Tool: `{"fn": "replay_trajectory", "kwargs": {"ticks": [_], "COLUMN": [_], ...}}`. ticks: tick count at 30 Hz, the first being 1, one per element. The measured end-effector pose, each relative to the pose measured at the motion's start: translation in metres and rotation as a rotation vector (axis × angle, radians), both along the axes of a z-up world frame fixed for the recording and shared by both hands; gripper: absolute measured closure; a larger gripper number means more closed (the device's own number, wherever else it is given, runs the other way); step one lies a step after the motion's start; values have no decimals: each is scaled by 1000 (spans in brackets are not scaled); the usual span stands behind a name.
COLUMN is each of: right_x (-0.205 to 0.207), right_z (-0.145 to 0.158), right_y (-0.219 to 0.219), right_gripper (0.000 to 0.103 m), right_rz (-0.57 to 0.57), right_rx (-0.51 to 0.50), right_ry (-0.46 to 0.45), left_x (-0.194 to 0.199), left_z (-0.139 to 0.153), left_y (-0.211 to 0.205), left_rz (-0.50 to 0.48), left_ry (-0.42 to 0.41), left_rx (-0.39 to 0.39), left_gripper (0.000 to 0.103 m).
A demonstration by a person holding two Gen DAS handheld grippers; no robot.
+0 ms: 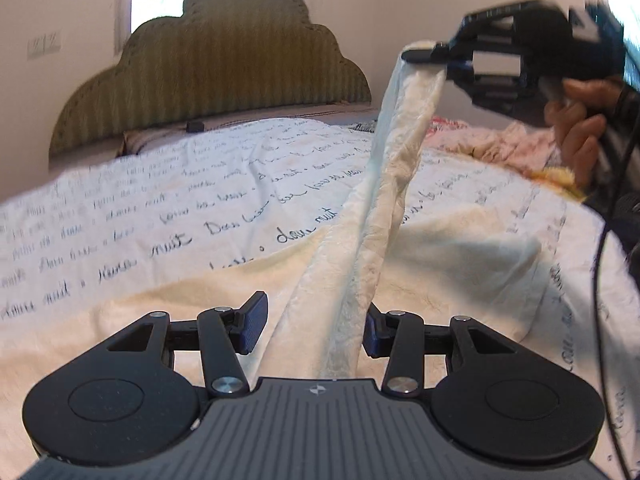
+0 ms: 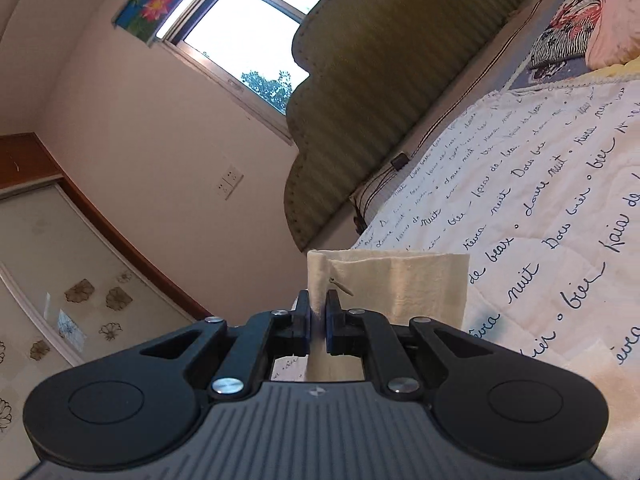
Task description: Fold towel
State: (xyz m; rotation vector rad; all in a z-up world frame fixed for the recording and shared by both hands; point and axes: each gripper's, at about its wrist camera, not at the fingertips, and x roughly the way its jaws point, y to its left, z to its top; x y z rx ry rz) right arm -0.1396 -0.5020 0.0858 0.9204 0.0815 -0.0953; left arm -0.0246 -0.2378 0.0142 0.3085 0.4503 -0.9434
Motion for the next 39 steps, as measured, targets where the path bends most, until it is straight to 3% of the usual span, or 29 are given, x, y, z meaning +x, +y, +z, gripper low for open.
{"fn": "replay_trajectory", "kwargs": {"ticks": [1, 5, 8, 14, 20, 23, 27, 31, 36, 39], "right_x": [-5, -23, -34, -31, -39, -56, -88, -113, -122, -115], "right_z": [0, -5, -14, -21, -1, -17, -67, -106, -113, -112], "right_y": [0, -4, -8, -20, -13, -13, -19, -15, -7, -6], "right_gripper": [97, 98, 98, 98, 98, 98, 98, 98, 98, 97], "right_rz": [-2, -15, -31, -25, 4, -37, -125, -177, -197, -196], "right_rx": [-2, -17, -10, 13, -97, -75, 40, 138, 138, 96], "right_ry": [-4, 10, 31, 52, -88, -24, 125, 181, 191, 293], "left_x": [-5, -25, -34, -27, -27, -41, -65, -81, -81, -82], "left_z": [0, -5, -6, 0, 18, 9, -17, -30, -27, -36], "left_y": [-5, -17, -19, -18, -6, -9, -15, -17, -12, -15], "left_rz": [-6, -6, -2, 34, 34, -23, -115, -163, -193, -226], "left_ry": [-22, -135, -189, -193, -205, -245, -284, -359, -336, -352], "left_rx": [19, 83, 91, 74, -12, 40, 126, 194, 197, 247], "left_gripper": [66, 89, 91, 92, 91, 92, 92, 92, 91, 92]}}
